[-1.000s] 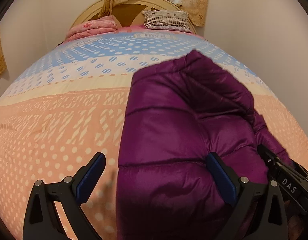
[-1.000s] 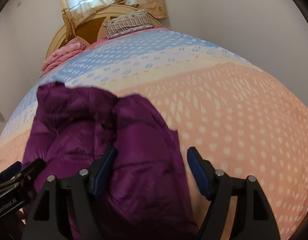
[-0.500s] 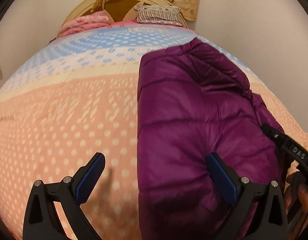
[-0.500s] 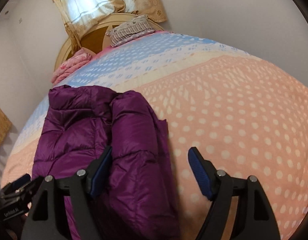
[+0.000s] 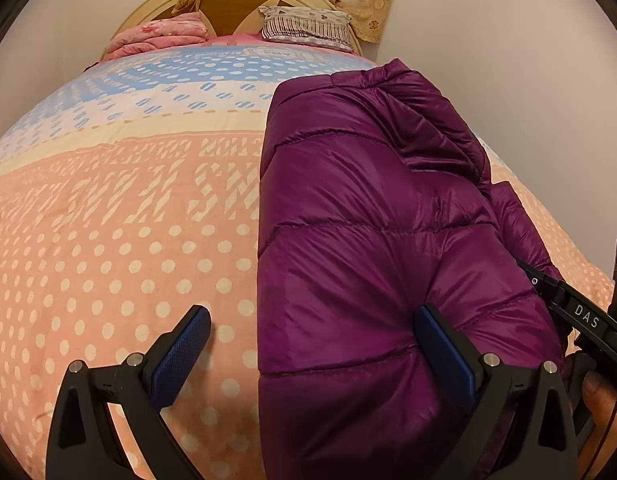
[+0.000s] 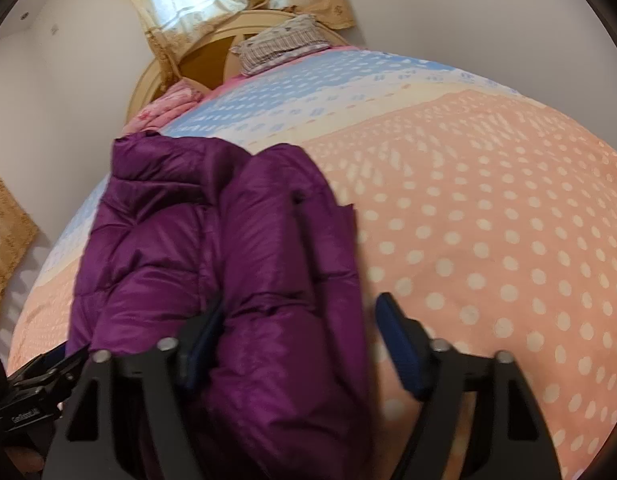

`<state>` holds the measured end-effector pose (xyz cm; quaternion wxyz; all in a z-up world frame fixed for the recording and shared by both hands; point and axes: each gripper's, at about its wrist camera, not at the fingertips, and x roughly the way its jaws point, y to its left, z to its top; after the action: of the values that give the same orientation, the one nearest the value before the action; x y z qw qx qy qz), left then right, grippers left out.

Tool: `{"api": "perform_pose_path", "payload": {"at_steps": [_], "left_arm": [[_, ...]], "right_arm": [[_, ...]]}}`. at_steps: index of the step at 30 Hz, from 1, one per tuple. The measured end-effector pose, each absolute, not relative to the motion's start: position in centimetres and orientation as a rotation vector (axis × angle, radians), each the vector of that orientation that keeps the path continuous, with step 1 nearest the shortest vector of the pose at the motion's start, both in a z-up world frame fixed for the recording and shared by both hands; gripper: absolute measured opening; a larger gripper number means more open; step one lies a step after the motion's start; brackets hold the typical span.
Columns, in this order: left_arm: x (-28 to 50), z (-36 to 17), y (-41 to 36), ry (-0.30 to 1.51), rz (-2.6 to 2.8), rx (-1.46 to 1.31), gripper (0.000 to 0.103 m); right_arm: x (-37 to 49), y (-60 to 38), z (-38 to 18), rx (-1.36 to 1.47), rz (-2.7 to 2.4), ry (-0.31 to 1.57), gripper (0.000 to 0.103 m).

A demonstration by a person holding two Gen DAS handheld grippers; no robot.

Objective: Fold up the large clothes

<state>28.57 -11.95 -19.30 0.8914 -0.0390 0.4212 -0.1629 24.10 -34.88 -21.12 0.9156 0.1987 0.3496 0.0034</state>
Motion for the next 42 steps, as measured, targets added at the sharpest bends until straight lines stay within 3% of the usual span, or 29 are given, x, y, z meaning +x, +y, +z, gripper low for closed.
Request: {"api": "perform_pose_path", "payload": {"at_steps": [3, 6, 11, 13, 20, 22, 23, 28, 30, 32, 42], "left_arm": [[28.5, -19.3, -11.9, 0.882, -0.342, -0.095, 0.102], [28.9, -19.4, -11.8, 0.882, -0.338, -0.096, 0.102], [28.8, -19.5, -12.0, 0.870, -0.331, -0.085, 0.102], [28.7, -19.5, -12.2, 0.865, -0.330, -0.068, 0.102], [28.4, -19.3, -12.9, 0.852, -0.340, -0.039, 0.100], [28.0, -19.2, -13.3, 0.835, -0.364, -0.024, 0.089], [27.8, -19.0, -13.6, 0.828, -0.383, -0.018, 0.078], [27.0, -18.6, -14.5, 0.798, -0.385, 0.031, 0.064], [26.4, -17.9, -14.7, 0.776, -0.382, 0.061, 0.042], [25.7, -16.8, -15.1, 0.743, -0.368, 0.115, 0.033], [23.2, -12.5, -13.2, 0.674, -0.311, 0.128, 0.027]], "right_arm": [[24.0, -35.4, -21.0, 0.439, 0.027, 0.723, 0.062], [23.3, -37.3, -20.5, 0.543, 0.039, 0.684, 0.081], [22.5, -37.2, -20.0, 0.491, 0.045, 0.694, 0.079], [23.2, -35.9, -20.9, 0.449, 0.084, 0.748, 0.066], [24.2, -33.1, -21.4, 0.334, 0.058, 0.741, 0.066], [24.5, -32.8, -21.4, 0.332, 0.064, 0.746, 0.061], [24.6, -32.7, -21.4, 0.336, 0.071, 0.747, 0.059], [24.2, -32.4, -21.5, 0.345, 0.082, 0.734, 0.043], [23.9, -31.8, -21.2, 0.320, 0.086, 0.718, 0.036], [23.5, -30.8, -20.7, 0.253, 0.068, 0.705, 0.030], [22.4, -28.6, -18.8, 0.248, 0.114, 0.661, 0.023]]}}
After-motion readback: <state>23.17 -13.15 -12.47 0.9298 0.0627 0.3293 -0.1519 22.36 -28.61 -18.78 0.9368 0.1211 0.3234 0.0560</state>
